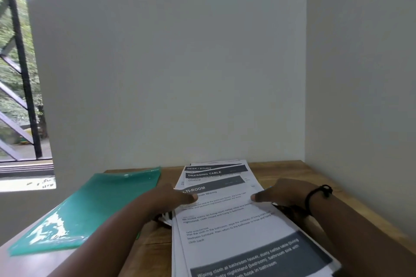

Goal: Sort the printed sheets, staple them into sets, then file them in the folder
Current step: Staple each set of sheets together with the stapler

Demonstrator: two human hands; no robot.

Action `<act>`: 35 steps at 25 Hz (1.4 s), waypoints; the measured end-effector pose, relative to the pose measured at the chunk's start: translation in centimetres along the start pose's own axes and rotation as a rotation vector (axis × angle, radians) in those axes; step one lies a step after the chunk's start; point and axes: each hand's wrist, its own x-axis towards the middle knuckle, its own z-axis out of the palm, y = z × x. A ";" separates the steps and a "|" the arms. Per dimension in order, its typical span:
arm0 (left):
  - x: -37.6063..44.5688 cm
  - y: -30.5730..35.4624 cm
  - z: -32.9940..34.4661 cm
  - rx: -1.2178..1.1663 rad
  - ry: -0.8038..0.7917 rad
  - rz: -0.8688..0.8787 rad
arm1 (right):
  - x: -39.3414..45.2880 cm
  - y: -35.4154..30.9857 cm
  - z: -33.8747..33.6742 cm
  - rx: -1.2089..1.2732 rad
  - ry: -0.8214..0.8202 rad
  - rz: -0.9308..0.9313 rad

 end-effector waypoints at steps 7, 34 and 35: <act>-2.8 2.3 1.4 -0.197 -0.196 0.203 | 0.2 0.6 -0.4 0.171 0.012 0.031; -1.6 1.7 1.0 -0.416 0.021 0.070 | -5.6 -1.3 2.7 -0.395 0.067 -0.635; -1.7 1.8 1.1 -0.429 0.033 0.087 | -4.8 -1.1 2.6 -0.419 0.104 -0.632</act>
